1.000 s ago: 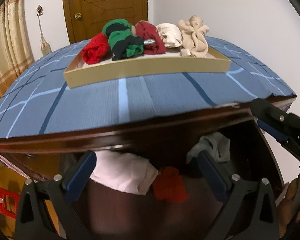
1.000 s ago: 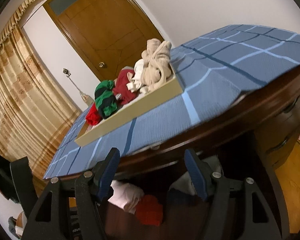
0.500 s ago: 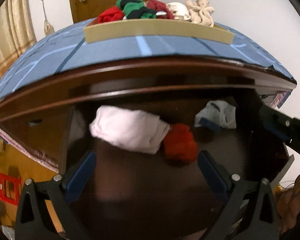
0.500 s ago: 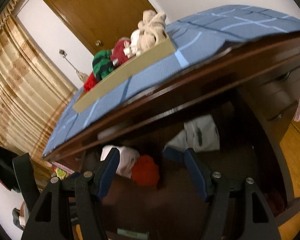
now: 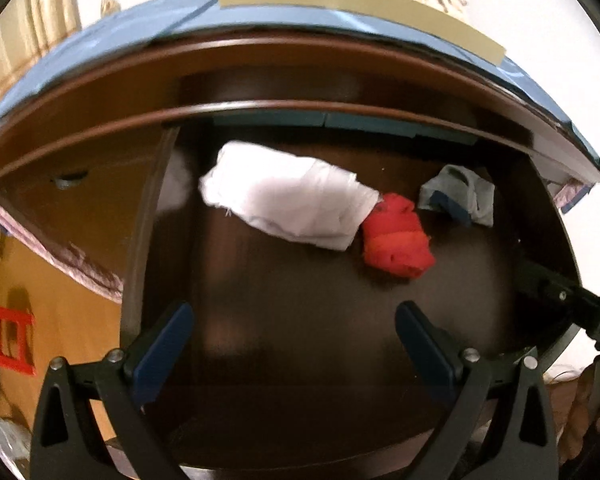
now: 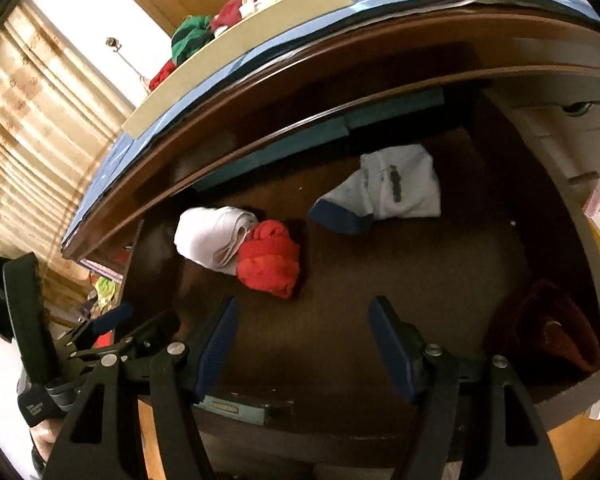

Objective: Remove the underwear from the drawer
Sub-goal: 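Grasp the red knit item in the drawer with the right gripper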

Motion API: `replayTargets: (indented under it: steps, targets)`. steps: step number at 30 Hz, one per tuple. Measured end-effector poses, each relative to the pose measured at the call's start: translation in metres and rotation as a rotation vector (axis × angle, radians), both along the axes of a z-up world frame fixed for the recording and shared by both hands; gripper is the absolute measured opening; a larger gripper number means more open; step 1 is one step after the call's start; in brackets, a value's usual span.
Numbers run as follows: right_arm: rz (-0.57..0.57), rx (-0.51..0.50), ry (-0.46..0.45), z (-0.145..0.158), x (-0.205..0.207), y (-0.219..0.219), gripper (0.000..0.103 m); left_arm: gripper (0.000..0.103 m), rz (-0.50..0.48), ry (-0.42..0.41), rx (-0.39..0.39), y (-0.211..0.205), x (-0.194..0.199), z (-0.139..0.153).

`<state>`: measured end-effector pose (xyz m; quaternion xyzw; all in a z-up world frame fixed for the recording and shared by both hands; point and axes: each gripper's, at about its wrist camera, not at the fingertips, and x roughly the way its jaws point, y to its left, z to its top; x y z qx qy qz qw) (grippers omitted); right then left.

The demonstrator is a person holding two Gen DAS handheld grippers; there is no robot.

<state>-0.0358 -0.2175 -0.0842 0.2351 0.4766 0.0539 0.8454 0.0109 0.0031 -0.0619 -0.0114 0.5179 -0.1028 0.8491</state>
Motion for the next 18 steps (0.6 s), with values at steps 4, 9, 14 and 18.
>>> replayTargets:
  steps: [4, 9, 14, 18]
  targets:
    - [0.108, -0.048, 0.008, 0.003, 0.022, 0.015, 0.069, 0.102, 0.02, 0.013, -0.068, 0.007, 0.006, 0.004]
    - [0.267, -0.099, 0.081, -0.006, 0.059, 0.039, 0.069, 0.102, 0.021, -0.01, -0.081, 0.011, 0.006, 0.011]
    - [0.365, -0.187, 0.137, -0.019, 0.082, 0.062, 0.069, 0.102, 0.022, -0.015, -0.081, 0.016, 0.01, 0.011]
    - [0.463, -0.267, 0.199, -0.033, 0.099, 0.083, 0.069, 0.101, 0.017, -0.021, -0.103, 0.017, 0.009, 0.017]
